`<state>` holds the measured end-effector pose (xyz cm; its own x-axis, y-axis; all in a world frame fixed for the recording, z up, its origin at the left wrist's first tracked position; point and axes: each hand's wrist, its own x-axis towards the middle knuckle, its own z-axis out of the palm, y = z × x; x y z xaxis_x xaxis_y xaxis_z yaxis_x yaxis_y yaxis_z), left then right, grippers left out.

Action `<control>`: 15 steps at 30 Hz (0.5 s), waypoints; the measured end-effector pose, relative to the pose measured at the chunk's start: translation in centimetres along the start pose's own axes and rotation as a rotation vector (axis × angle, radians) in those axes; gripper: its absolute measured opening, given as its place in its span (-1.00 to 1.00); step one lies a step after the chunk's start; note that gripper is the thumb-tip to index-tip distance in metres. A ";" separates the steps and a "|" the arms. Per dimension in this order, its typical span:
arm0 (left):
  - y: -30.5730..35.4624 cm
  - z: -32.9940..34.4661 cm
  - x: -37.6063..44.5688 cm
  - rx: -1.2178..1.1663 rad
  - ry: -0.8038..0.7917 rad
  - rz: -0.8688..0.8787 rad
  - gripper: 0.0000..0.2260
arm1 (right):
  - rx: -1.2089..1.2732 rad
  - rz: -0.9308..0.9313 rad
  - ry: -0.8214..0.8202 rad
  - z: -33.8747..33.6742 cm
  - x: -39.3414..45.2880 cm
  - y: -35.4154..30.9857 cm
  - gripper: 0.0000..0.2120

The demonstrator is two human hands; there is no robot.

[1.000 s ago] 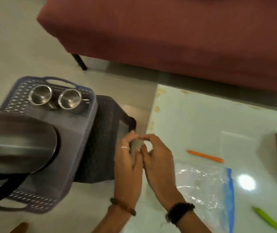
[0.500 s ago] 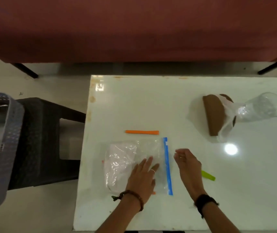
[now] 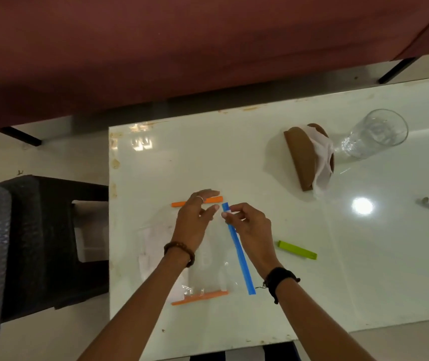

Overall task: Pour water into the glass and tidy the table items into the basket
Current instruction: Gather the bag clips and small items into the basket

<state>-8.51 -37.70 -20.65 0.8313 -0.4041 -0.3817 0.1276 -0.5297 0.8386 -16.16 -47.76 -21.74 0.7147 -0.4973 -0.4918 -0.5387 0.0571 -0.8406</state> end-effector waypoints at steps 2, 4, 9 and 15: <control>0.5 -0.5 0.5 -0.016 -0.092 -0.057 -0.86 | 0.020 -0.039 -0.004 0.3 -0.2 -0.7 -0.95; 0.7 -1.3 0.7 -0.038 -0.094 -0.070 -0.91 | 0.034 -0.075 -0.004 0.6 -0.3 -1.3 -0.94; 0.6 -4.9 0.6 -0.143 0.116 -0.028 -0.81 | -0.104 -0.203 -0.013 1.7 -2.0 -2.0 -0.90; 0.6 -11.5 1.0 -0.259 0.408 -0.087 -0.86 | -0.172 -0.244 -0.083 1.5 -5.9 -1.1 -0.93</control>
<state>-1.38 -29.86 -16.06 0.9493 -0.0139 -0.3142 0.2929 -0.3250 0.8992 -19.14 -43.57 -18.23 0.8625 -0.4053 -0.3031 -0.4093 -0.2065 -0.8887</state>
